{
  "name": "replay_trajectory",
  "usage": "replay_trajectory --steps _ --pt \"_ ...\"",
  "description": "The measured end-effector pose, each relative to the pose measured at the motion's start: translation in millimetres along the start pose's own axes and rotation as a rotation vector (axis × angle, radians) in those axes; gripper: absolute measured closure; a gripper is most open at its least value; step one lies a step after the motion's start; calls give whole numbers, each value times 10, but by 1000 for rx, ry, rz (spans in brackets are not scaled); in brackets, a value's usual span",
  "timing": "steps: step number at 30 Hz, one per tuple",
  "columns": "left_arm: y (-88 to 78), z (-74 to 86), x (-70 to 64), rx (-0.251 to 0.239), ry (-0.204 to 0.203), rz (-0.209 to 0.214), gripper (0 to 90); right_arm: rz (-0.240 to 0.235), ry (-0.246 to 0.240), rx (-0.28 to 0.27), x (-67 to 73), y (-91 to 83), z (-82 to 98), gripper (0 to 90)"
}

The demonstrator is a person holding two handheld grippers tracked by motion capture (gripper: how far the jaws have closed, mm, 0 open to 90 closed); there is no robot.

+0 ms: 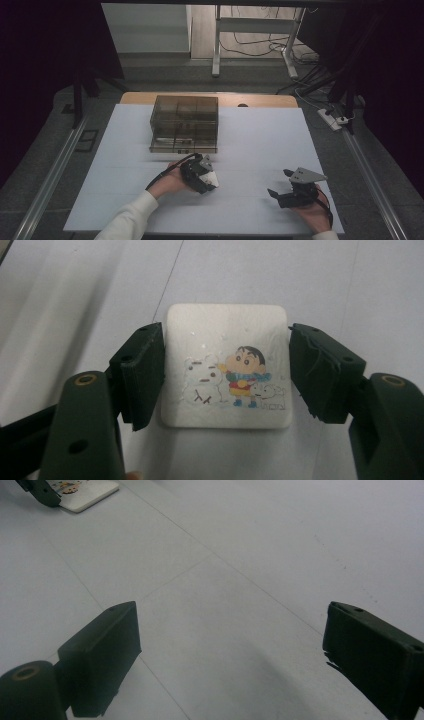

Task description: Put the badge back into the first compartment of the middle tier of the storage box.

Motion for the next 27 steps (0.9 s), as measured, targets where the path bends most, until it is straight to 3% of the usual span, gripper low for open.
replay_trajectory --steps 13,17,27 --pt "-8 -15 0 -1 -1 -9 332 9 -2 0 -9 -7 0 82" --pt "-45 -60 -7 -35 -28 9 332 3 -2 -1 -5 -8 1 82" --pt "-169 -105 37 -73 -51 -10 331 3 -2 1 -2 -5 3 82"
Point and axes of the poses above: each handheld gripper's, and its own axes: y roughly forward along the jaws, z roughly out of its underside, x roughly to its left, the point moved 10 cm from there along y, roughly forward along the jaws, and after that the axes turned 8 degrees about -z, right-handed, at the moved point
